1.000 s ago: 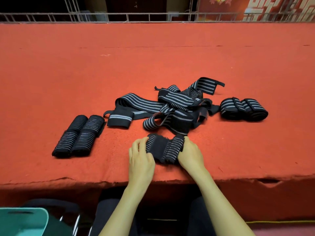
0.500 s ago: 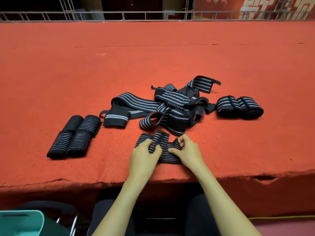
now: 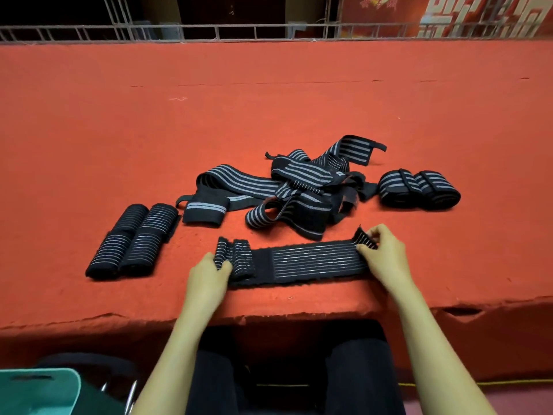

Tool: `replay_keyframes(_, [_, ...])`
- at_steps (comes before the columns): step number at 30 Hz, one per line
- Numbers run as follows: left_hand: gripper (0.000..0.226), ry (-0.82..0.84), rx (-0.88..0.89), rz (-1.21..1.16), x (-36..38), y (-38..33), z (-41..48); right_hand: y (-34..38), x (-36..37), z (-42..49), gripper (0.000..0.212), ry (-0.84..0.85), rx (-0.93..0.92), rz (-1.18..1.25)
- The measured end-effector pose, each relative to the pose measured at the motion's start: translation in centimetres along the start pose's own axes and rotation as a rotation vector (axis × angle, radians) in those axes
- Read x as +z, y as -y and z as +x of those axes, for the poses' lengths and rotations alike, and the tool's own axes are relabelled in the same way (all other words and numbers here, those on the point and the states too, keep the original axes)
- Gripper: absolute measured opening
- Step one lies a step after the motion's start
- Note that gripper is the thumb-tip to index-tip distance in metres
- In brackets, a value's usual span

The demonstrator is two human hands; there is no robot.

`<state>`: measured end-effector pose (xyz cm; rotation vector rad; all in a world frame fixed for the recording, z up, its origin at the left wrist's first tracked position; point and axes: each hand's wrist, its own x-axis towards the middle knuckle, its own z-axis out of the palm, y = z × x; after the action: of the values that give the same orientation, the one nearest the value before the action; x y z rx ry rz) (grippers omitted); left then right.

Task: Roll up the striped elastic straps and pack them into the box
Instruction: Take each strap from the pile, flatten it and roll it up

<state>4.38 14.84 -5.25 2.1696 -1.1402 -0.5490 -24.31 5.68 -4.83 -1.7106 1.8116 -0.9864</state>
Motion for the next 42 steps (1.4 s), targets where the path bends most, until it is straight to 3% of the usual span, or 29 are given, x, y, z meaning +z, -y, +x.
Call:
replay_keyframes(4, [0.030,-0.055,0.014,0.186,0.8,-0.4,-0.7,-0.4,1.4,-0.7,0.030,-0.043,-0.026,-0.373])
replay_keyframes(6, [0.043,-0.191,0.157,0.241,0.8,-0.2,-0.7,0.1,2.4,-1.2,0.042,-0.149,-0.131,-0.501])
replay_keyframes(8, [0.039,-0.284,0.328,0.230,1.1,-0.5,-0.9,1.1,3.5,-1.6,0.044,-0.194,-0.257,-0.471])
replay_keyframes(10, [0.022,-0.236,0.327,0.162,1.7,-1.2,-1.0,2.8,4.7,-2.3,0.031,-0.036,-0.331,-0.319])
replay_keyframes(14, [0.051,-0.159,0.224,0.229,3.0,-1.8,-1.0,6.0,8.1,-4.7,0.014,0.395,-0.525,-0.107])
replay_keyframes(17, [0.038,-0.140,0.183,0.219,2.5,-1.7,-0.7,6.4,9.8,-5.1,0.014,0.403,-0.490,-0.069])
replay_keyframes(20, [0.020,-0.134,0.108,-0.021,0.8,-1.2,-0.4,6.3,10.3,-4.7,0.010,0.350,-0.430,-0.044])
replay_keyframes(24, [0.020,-0.257,0.054,-0.268,-2.4,1.0,-0.1,6.7,10.9,-4.9,0.013,0.321,-0.434,-0.133])
replay_keyframes(27, [0.017,-0.400,0.125,-0.113,-2.6,2.4,0.2,6.6,11.3,-5.1,0.011,0.280,-0.426,-0.141])
replay_keyframes(34, [0.025,-0.330,0.334,0.178,0.3,2.0,-0.2,6.0,11.1,-5.3,0.012,0.257,-0.453,-0.154])
replay_keyframes(38, [0.021,-0.260,0.363,0.188,-0.3,3.1,-0.3,5.5,10.9,-5.1,0.015,0.258,-0.455,-0.150])
replay_keyframes(42, [0.022,-0.299,0.354,0.145,-1.3,3.9,-0.5,4.6,10.3,-4.6,0.033,0.234,-0.445,-0.233])
